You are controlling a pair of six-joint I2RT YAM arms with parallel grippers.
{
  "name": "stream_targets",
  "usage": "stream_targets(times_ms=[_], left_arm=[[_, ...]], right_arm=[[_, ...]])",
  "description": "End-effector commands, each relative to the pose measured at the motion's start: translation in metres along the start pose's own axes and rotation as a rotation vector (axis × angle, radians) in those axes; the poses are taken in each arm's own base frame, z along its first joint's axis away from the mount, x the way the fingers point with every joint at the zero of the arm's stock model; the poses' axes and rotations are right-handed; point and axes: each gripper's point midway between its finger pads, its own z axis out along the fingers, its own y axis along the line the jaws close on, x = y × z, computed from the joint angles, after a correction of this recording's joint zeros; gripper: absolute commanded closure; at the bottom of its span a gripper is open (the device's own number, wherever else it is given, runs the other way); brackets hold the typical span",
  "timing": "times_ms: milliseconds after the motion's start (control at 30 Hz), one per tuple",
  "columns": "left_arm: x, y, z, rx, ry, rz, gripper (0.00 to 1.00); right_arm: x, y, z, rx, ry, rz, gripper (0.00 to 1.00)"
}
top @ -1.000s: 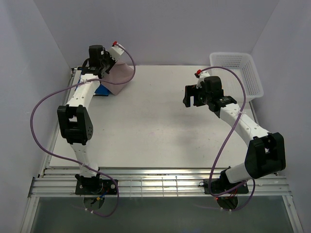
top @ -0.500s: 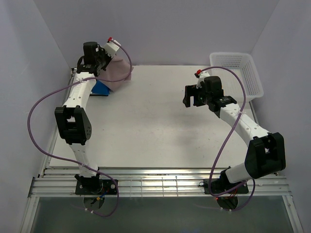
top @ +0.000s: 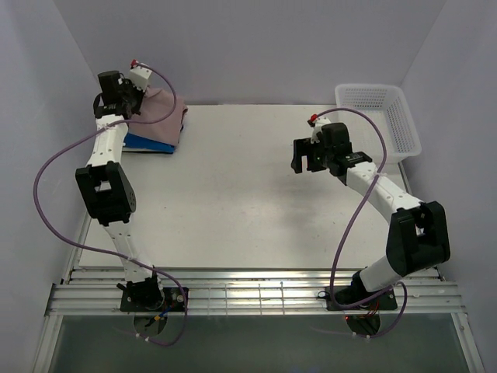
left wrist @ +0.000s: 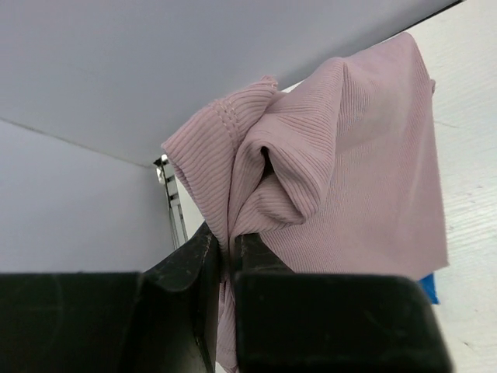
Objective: Fold and stack the tank tops
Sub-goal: Neatly place the folded tank top to the corner
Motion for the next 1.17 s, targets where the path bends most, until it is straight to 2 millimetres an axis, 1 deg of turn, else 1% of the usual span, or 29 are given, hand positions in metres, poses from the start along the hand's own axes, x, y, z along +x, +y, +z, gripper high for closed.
stream_targets(times_ms=[0,33,67,100,133,200,233,267,300,333,433,467,533,567,600,667,700,733,767,800,833,867,900,933,967,1000,1033,1100,1133], left_arm=[[0.012,0.020,0.016,-0.036,-0.004,-0.070,1.00],[0.029,0.020,0.029,-0.050,0.024,-0.112,0.77],[0.031,0.035,0.033,-0.117,0.019,-0.123,0.48],[0.037,0.041,0.037,-0.150,0.018,-0.136,0.20],[0.046,0.046,0.044,-0.185,0.029,-0.155,0.02],[0.045,0.074,0.042,-0.327,0.025,-0.220,0.02],[0.049,0.079,0.046,-0.363,0.033,-0.246,0.02],[0.045,0.087,0.043,-0.401,0.028,-0.284,0.02],[0.033,0.102,0.035,-0.459,0.008,-0.299,0.02],[0.024,0.108,0.028,-0.482,-0.005,-0.318,0.02],[-0.005,0.112,0.009,-0.469,-0.060,-0.373,0.02],[-0.024,0.117,-0.007,-0.472,-0.095,-0.384,0.02],[-0.039,0.116,-0.024,-0.465,-0.124,-0.455,0.02],[-0.039,0.111,-0.033,-0.449,-0.103,-0.497,0.02],[-0.058,0.110,-0.055,-0.443,-0.141,-0.573,0.02],[-0.053,0.081,-0.071,-0.347,-0.089,-0.684,0.02],[-0.074,0.077,-0.106,-0.331,-0.133,-0.730,0.02],[-0.076,0.063,-0.120,-0.307,-0.138,-0.840,0.02],[-0.044,0.021,-0.115,-0.204,-0.051,-0.909,0.02],[-0.037,0.003,-0.125,-0.170,-0.048,-0.956,0.02],[-0.057,-0.011,-0.162,-0.141,-0.125,-1.009,0.02],[-0.013,-0.049,-0.156,-0.107,-0.039,-1.054,0.02],[-0.004,-0.068,-0.164,-0.090,-0.023,-1.072,0.02],[-0.014,-0.084,-0.189,-0.069,-0.063,-1.087,0.02],[0.020,-0.113,-0.189,-0.061,0.020,-1.110,0.02],[0.024,-0.124,-0.197,-0.049,0.022,-1.112,0.02],[0.019,-0.129,-0.212,-0.040,-0.013,-1.109,0.02],[0.029,-0.138,-0.219,-0.046,0.008,-1.135,0.02],[0.028,-0.138,-0.222,-0.050,0.001,-1.135,0.02]], right_arm=[[-0.024,-0.005,0.004,0.022,-0.046,-0.012,0.10],[-0.023,-0.006,0.006,0.029,-0.039,-0.011,0.10],[-0.021,-0.007,0.007,0.033,-0.027,-0.010,0.10],[-0.021,-0.007,0.009,0.035,-0.023,-0.011,0.10],[-0.020,-0.008,0.010,0.036,-0.015,-0.007,0.10],[-0.019,-0.007,0.010,0.034,-0.001,-0.001,0.10],[-0.020,-0.007,0.009,0.035,-0.004,0.004,0.10],[-0.020,-0.006,0.007,0.035,-0.005,0.008,0.10],[-0.024,-0.005,0.002,0.034,-0.020,0.007,0.10],[-0.022,-0.005,0.001,0.034,-0.018,0.008,0.10],[-0.023,-0.003,-0.010,0.034,-0.032,0.024,0.10],[-0.023,-0.003,-0.013,0.037,-0.031,0.031,0.10],[-0.022,-0.002,-0.021,0.041,-0.029,0.047,0.10],[-0.020,-0.002,-0.023,0.046,-0.029,0.070,0.10],[-0.023,-0.001,-0.030,0.048,-0.043,0.078,0.10],[-0.022,-0.001,-0.037,0.056,-0.053,0.100,0.10],[-0.021,-0.001,-0.045,0.064,-0.068,0.120,0.10],[-0.020,-0.006,-0.049,0.094,-0.082,0.132,0.10],[-0.019,-0.006,-0.053,0.101,-0.091,0.139,0.10],[-0.014,-0.006,-0.060,0.103,-0.101,0.147,0.10],[-0.012,-0.006,-0.063,0.106,-0.105,0.153,0.10],[-0.009,-0.007,-0.067,0.112,-0.105,0.160,0.10],[-0.003,-0.006,-0.073,0.110,-0.108,0.163,0.10],[0.001,-0.007,-0.074,0.113,-0.107,0.162,0.10],[-0.001,-0.006,-0.082,0.106,-0.132,0.158,0.10],[0.003,-0.003,-0.084,0.091,-0.132,0.152,0.10],[0.014,-0.004,-0.083,0.090,-0.116,0.148,0.10],[0.010,-0.002,-0.091,0.079,-0.174,0.136,0.10],[0.015,-0.003,-0.090,0.082,-0.177,0.134,0.10]])
